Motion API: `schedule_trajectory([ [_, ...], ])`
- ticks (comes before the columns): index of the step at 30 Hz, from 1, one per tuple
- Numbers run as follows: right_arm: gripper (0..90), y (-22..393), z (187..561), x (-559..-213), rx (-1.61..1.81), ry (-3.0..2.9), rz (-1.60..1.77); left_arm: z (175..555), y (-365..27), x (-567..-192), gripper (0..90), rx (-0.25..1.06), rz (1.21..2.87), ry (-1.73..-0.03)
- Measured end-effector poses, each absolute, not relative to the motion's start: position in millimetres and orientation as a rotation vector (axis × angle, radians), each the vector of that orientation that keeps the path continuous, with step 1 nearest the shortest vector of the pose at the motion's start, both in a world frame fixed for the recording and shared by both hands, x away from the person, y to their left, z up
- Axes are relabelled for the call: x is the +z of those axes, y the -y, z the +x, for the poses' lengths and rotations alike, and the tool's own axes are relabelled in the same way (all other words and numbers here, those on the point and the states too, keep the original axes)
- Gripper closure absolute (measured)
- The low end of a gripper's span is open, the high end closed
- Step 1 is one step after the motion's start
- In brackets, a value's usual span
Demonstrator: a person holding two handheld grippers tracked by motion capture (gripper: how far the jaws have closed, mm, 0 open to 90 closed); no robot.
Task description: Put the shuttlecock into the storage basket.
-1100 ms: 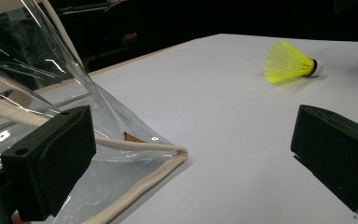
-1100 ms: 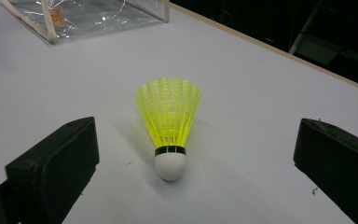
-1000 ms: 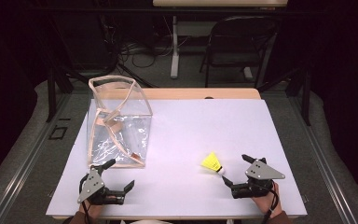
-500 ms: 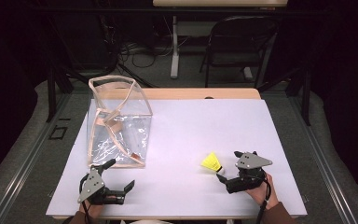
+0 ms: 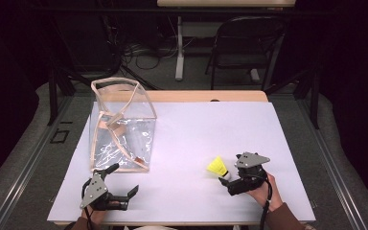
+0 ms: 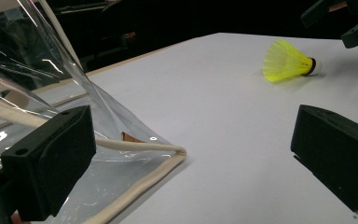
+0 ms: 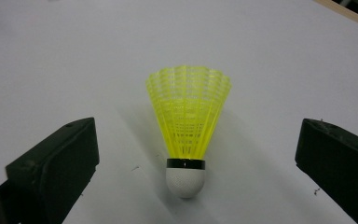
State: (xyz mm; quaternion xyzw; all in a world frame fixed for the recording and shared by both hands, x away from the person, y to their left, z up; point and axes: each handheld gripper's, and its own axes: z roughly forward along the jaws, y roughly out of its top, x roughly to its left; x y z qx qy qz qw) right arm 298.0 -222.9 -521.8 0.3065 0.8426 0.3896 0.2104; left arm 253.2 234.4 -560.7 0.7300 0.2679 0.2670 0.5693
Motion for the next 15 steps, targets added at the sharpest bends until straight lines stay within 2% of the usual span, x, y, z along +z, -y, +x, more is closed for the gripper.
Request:
schedule_trajectory([
  [15, 0.0, 212.0, 306.8, -524.1, 1.020, -2.406, 0.895, 253.1, -234.6, -560.6, 0.0, 0.629, 1.713, -0.627],
])
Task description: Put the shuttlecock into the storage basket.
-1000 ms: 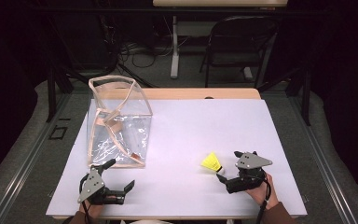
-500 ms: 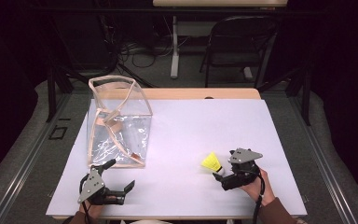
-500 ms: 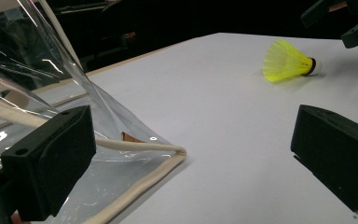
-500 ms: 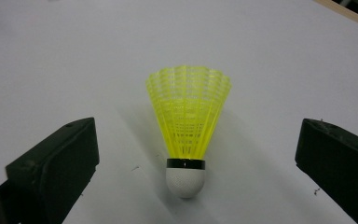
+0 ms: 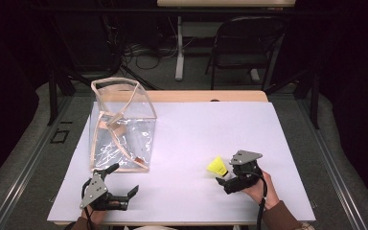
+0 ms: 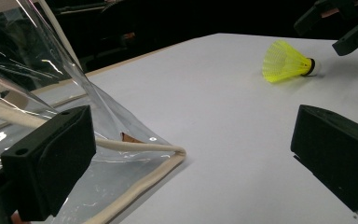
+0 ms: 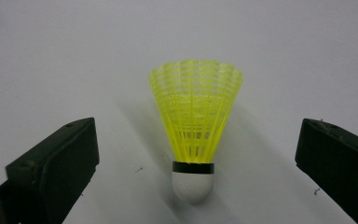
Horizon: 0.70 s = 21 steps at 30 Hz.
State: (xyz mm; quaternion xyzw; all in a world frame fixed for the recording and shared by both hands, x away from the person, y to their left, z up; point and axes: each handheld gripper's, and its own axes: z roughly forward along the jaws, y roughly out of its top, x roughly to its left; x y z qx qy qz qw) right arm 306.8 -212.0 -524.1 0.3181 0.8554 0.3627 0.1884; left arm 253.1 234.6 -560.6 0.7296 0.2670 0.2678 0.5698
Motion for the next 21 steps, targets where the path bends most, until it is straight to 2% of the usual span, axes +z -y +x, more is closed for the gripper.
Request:
schedule_trajectory([
  [8, 1.5, 207.3, 311.1, -525.3, 0.966, -2.437, 0.914, 253.3, -234.2, -560.7, 0.0, 0.625, 1.713, -0.628],
  [11, 11.5, 205.5, 313.7, -526.9, 0.926, -2.457, 0.929, 253.3, -234.4, -560.7, 0.0, 0.627, 1.713, -0.627],
  [16, 19.1, 203.7, 316.4, -529.6, 0.872, -2.480, 0.951, 253.1, -234.1, -560.7, 0.0, 0.625, 1.714, -0.626],
  [20, 33.2, 200.9, 319.1, -533.8, 0.808, -2.509, 0.956, 253.1, -234.3, -560.5, 0.0, 0.628, 1.715, -0.622],
  [21, 34.2, 200.0, 319.5, -534.2, 0.780, -2.516, 0.954, 253.1, -234.3, -560.5, 0.0, 0.628, 1.715, -0.622],
])
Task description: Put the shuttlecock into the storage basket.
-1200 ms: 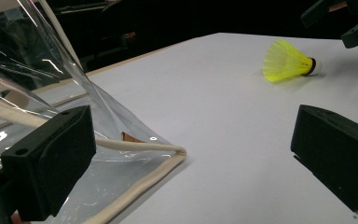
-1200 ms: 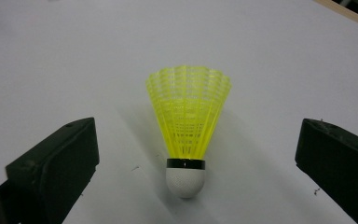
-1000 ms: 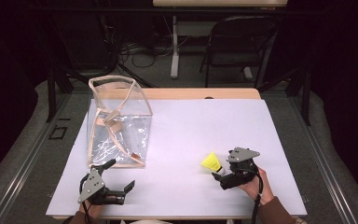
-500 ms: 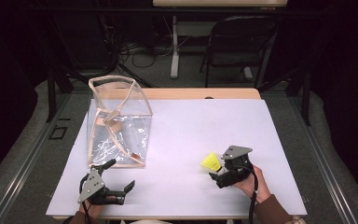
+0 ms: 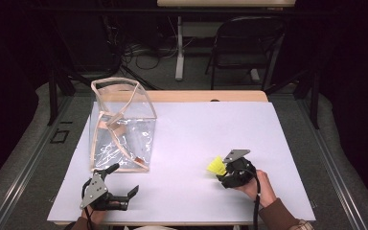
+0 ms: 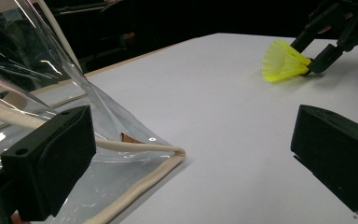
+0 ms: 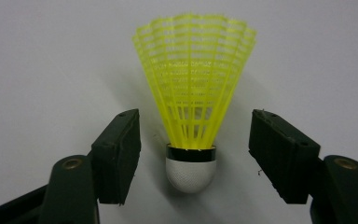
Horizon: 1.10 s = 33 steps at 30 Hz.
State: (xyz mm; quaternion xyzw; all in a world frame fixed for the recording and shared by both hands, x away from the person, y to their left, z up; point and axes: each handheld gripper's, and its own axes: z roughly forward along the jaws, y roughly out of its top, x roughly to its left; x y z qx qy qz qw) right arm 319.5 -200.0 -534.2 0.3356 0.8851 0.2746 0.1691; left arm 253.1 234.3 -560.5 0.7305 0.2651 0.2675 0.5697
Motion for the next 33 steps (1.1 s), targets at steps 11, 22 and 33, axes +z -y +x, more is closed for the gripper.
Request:
schedule_trajectory([
  [11, 53.3, 195.7, 322.7, -539.8, 0.705, -2.557, 0.971, 254.0, -234.7, -561.0, 0.0, 0.618, 1.715, -0.629],
  [22, 64.6, 200.5, 322.9, -542.3, 0.748, -2.571, 0.980, 253.7, -233.8, -561.0, 0.0, 0.619, 1.721, -0.625],
  [33, 64.7, 205.5, 318.7, -536.3, 0.824, -2.533, 0.992, 253.7, -233.5, -561.0, 0.0, 0.617, 1.724, -0.623],
])
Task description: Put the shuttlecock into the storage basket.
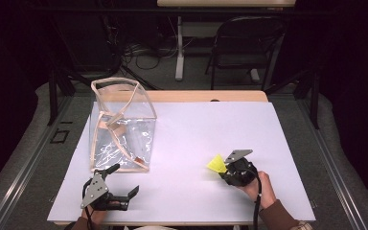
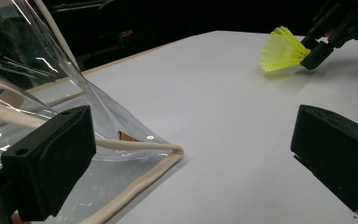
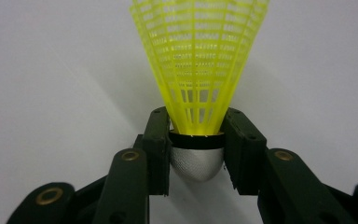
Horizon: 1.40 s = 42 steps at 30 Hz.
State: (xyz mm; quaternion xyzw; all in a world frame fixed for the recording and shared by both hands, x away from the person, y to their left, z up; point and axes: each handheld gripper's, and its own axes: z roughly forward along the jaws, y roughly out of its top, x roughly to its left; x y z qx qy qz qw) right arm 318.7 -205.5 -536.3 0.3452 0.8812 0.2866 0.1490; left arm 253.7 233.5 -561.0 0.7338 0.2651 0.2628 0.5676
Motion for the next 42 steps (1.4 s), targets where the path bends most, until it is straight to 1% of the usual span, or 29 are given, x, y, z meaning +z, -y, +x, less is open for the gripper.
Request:
schedule_trajectory([
  [21, 64.9, 212.6, 313.9, -527.8, 0.989, -2.415, 1.003, 253.5, -233.5, -560.9, 0.0, 0.608, 1.725, -0.621],
  [42, 65.0, 207.5, 309.9, -520.9, 1.128, -2.269, 0.942, 253.8, -234.3, -560.8, 0.0, 0.597, 1.717, -0.626],
])
